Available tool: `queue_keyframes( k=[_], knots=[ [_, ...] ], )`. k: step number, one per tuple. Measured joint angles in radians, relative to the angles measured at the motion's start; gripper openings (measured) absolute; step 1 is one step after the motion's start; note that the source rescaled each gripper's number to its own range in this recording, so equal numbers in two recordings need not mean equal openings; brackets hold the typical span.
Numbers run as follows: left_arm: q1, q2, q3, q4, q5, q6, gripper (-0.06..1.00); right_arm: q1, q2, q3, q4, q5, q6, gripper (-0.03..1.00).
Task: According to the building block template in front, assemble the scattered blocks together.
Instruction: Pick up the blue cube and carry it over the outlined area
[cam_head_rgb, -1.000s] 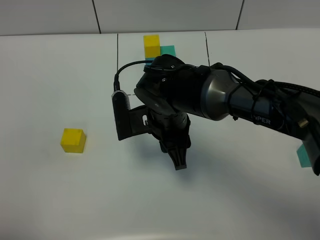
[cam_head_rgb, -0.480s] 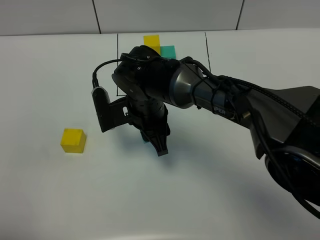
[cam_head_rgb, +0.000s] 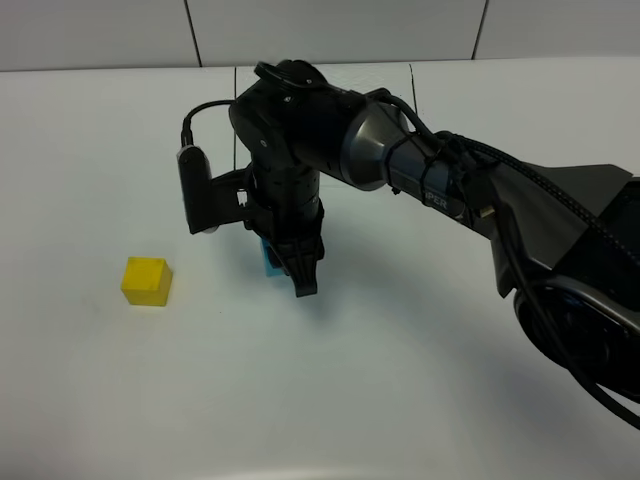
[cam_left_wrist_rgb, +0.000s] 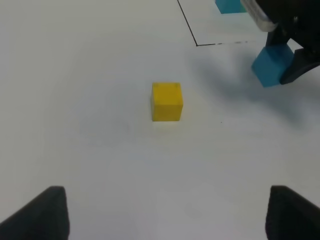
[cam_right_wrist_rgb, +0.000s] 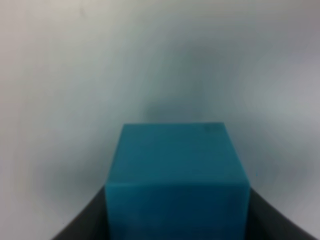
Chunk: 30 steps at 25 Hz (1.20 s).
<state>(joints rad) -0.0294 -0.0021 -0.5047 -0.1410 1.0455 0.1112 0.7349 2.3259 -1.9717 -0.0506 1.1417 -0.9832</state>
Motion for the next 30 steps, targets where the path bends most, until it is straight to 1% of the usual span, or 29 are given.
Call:
queue_keyframes(
  k=[7,13,21,30],
  knots=[
    [0.000,0.000,0.000,0.000,0.000,0.000,0.70,-0.016,0.045,0.000,0.001,0.001,0.019,0.01],
    [0.000,0.000,0.000,0.000,0.000,0.000,0.70,-0.053,0.063,0.000,0.003,0.009,0.049,0.01],
    [0.000,0.000,0.000,0.000,0.000,0.000,0.70,-0.052,0.068,0.000,0.065,-0.009,0.051,0.01],
    [0.000,0.000,0.000,0.000,0.000,0.000,0.70,-0.052,0.088,0.000,0.064,-0.033,0.065,0.01]
  ],
)
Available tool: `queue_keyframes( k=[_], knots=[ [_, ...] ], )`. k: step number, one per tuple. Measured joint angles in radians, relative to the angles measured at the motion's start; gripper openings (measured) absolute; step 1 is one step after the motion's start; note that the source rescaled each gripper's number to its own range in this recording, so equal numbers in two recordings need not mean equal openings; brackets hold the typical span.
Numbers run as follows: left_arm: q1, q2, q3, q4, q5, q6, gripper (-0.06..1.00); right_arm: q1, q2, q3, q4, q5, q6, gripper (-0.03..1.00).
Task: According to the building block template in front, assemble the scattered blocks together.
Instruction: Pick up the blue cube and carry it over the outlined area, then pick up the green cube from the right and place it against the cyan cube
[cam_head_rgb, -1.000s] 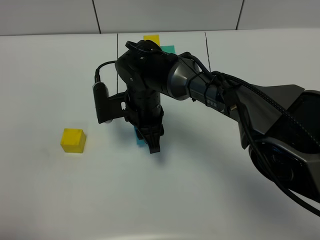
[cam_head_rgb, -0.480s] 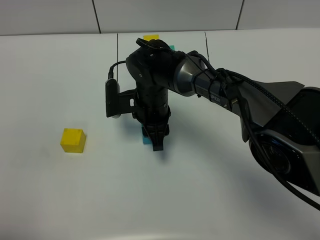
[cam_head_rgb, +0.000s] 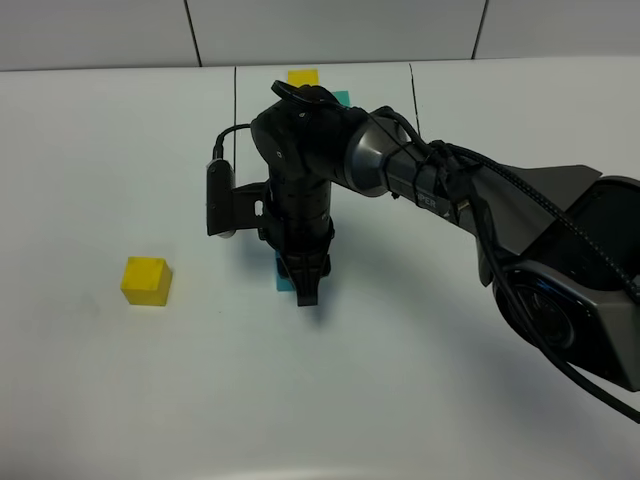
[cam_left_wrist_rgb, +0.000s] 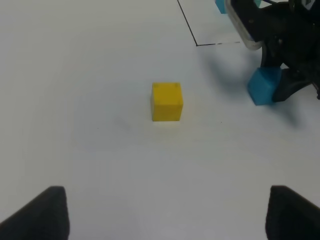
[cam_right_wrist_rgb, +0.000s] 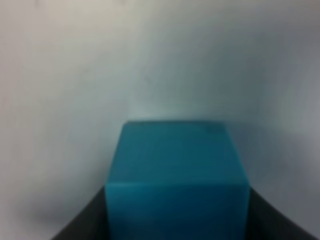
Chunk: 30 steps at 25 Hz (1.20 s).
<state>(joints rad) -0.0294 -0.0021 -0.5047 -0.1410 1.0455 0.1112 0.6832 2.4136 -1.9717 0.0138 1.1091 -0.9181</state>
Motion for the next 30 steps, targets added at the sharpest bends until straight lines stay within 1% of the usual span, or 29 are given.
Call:
queue_keyframes(
  k=[2,10,11,13,16,18,19,21,22,23,25,27,30],
  knots=[
    [0.000,0.000,0.000,0.000,0.000,0.000,0.70,0.000,0.001,0.000,-0.014,0.000,0.014,0.01],
    [0.000,0.000,0.000,0.000,0.000,0.000,0.70,0.000,0.001,0.000,-0.014,0.000,0.079,0.02],
    [0.000,0.000,0.000,0.000,0.000,0.000,0.70,0.000,0.001,0.000,-0.019,-0.002,0.088,0.06],
    [0.000,0.000,0.000,0.000,0.000,0.000,0.70,0.000,0.001,0.000,-0.026,-0.005,0.103,0.23],
    [0.000,0.000,0.000,0.000,0.000,0.000,0.70,0.000,-0.009,0.000,-0.030,-0.008,0.137,0.62],
    [0.000,0.000,0.000,0.000,0.000,0.000,0.70,0.000,-0.031,0.000,-0.033,-0.009,0.166,0.83],
    [0.000,0.000,0.000,0.000,0.000,0.000,0.70,0.000,-0.050,0.000,-0.037,-0.009,0.184,0.90],
    [0.000,0.000,0.000,0.000,0.000,0.000,0.70,0.000,-0.092,0.000,-0.050,-0.002,0.227,0.98],
    [0.000,0.000,0.000,0.000,0.000,0.000,0.70,-0.001,-0.116,0.000,-0.054,0.008,0.247,0.99],
    [0.000,0.000,0.000,0.000,0.000,0.000,0.70,-0.004,-0.140,0.000,-0.051,0.030,0.258,1.00],
    [0.000,0.000,0.000,0.000,0.000,0.000,0.70,-0.021,-0.174,0.000,-0.014,0.081,0.272,1.00],
    [0.000,0.000,0.000,0.000,0.000,0.000,0.70,-0.051,-0.203,0.000,0.018,0.097,0.301,1.00],
    [0.000,0.000,0.000,0.000,0.000,0.000,0.70,-0.118,-0.230,0.000,0.042,0.104,0.365,1.00]
  ],
)
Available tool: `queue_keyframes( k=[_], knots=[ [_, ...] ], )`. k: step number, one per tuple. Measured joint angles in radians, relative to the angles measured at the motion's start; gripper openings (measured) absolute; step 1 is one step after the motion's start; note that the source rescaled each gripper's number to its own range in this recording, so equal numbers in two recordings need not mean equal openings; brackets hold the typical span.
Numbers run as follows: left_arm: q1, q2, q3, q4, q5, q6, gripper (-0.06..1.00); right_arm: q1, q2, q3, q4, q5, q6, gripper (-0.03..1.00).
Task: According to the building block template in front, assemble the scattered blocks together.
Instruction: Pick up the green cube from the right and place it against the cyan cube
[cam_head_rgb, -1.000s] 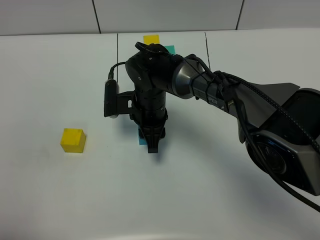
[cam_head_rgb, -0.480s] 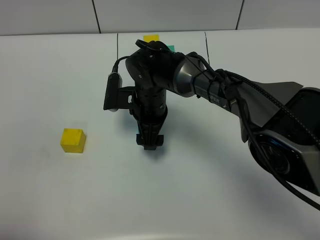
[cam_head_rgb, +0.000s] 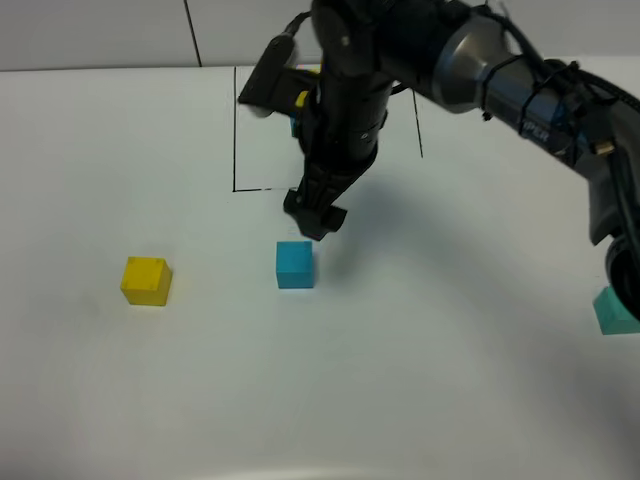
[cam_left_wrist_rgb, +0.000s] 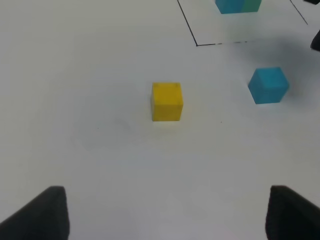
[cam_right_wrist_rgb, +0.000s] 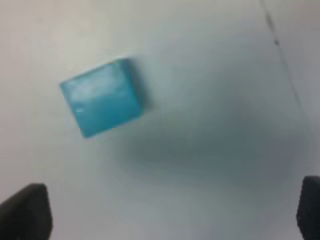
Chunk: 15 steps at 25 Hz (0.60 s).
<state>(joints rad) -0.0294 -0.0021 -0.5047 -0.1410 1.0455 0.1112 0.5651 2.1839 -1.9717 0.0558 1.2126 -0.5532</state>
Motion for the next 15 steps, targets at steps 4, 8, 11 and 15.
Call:
queue_keyframes(
  k=[4,8,11,15],
  knots=[
    [0.000,0.000,0.000,0.000,0.000,0.000,0.70,-0.099,-0.036,0.035,0.004,0.000,0.092,0.99],
    [0.000,0.000,0.000,0.000,0.000,0.000,0.70,-0.170,-0.084,0.110,0.005,0.002,0.162,0.98],
    [0.000,0.000,0.000,0.000,0.000,0.000,0.70,-0.209,-0.142,0.189,0.005,0.004,0.191,0.98],
    [0.000,0.000,0.000,0.000,0.000,0.000,0.70,-0.235,-0.230,0.308,0.004,0.004,0.199,0.98]
  ],
)
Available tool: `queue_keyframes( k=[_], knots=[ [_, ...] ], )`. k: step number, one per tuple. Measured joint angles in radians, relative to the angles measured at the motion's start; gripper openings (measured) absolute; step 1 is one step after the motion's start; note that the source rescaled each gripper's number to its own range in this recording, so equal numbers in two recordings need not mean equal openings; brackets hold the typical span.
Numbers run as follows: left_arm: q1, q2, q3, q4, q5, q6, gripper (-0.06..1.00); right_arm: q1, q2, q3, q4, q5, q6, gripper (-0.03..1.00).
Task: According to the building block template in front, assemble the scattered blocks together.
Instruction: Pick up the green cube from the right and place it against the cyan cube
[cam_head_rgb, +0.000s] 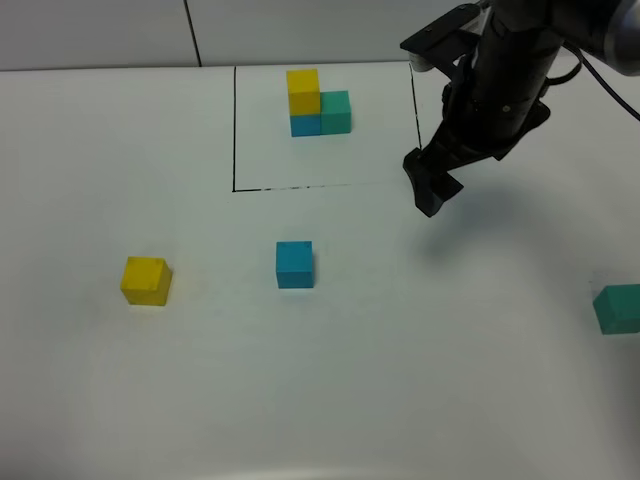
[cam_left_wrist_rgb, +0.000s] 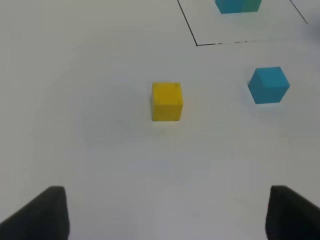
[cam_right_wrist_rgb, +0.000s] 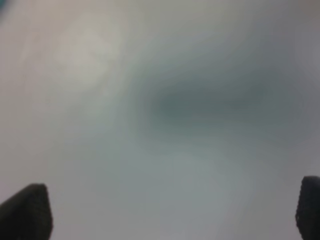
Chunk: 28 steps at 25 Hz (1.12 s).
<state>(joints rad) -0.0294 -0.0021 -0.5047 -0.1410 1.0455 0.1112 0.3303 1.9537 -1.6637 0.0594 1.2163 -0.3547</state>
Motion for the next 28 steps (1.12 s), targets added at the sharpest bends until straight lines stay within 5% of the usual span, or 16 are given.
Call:
queue_keyframes(
  k=[9,16,28],
  knots=[
    [0.000,0.000,0.000,0.000,0.000,0.000,0.70,-0.004,-0.251,0.248,-0.006,-0.074,0.072,0.98],
    [0.000,0.000,0.000,0.000,0.000,0.000,0.70,-0.017,-0.443,0.448,-0.109,-0.140,0.220,0.98],
    [0.000,0.000,0.000,0.000,0.000,0.000,0.70,-0.304,-0.601,0.728,-0.075,-0.316,0.336,0.93]
  ],
)
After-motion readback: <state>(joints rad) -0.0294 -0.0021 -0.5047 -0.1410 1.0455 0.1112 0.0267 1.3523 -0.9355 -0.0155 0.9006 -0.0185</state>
